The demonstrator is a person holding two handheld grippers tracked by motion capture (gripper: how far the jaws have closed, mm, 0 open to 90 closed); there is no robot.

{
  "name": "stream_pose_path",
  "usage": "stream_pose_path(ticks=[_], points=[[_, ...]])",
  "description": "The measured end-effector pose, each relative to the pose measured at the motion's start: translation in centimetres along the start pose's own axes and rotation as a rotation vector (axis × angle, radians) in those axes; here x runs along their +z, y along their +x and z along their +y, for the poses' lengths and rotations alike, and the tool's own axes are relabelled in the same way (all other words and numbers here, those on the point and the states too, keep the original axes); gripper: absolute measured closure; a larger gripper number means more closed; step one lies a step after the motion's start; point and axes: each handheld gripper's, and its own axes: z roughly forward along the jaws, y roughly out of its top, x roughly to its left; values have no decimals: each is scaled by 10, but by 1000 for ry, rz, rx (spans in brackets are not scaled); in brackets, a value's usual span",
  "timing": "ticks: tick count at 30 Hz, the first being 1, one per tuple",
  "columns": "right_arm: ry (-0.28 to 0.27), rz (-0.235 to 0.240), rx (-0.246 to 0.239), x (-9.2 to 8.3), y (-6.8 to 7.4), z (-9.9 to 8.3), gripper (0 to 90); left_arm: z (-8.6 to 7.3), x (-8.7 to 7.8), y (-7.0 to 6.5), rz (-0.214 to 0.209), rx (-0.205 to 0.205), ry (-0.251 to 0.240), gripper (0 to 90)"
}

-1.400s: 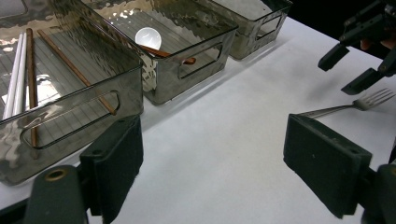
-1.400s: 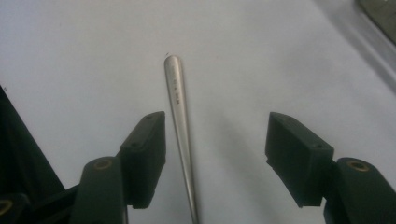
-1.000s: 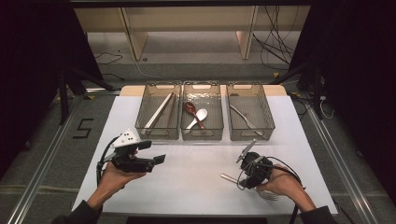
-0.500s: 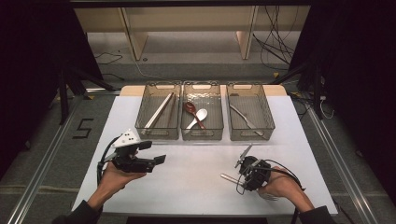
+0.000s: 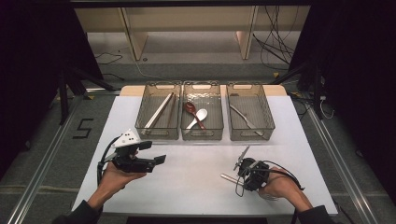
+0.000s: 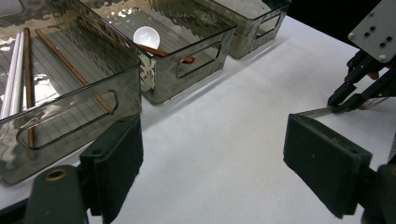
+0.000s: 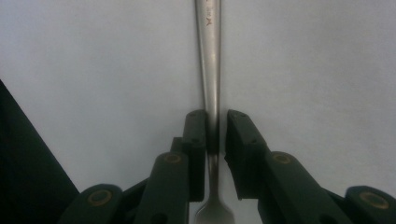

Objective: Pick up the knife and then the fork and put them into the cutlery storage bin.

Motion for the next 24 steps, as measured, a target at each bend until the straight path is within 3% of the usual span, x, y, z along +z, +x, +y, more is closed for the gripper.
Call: stream_pose_path(ticks=[4,19,24], points=[[12,-6,-19,0,2,2,822,0,1,-1,0,-3,1,193],[28,2,-17,0,2,4,848,0,1,-1,0,-1,1,193],[8,1,-17,-3,1,3,849,0,1,0,1,2,1,193]])
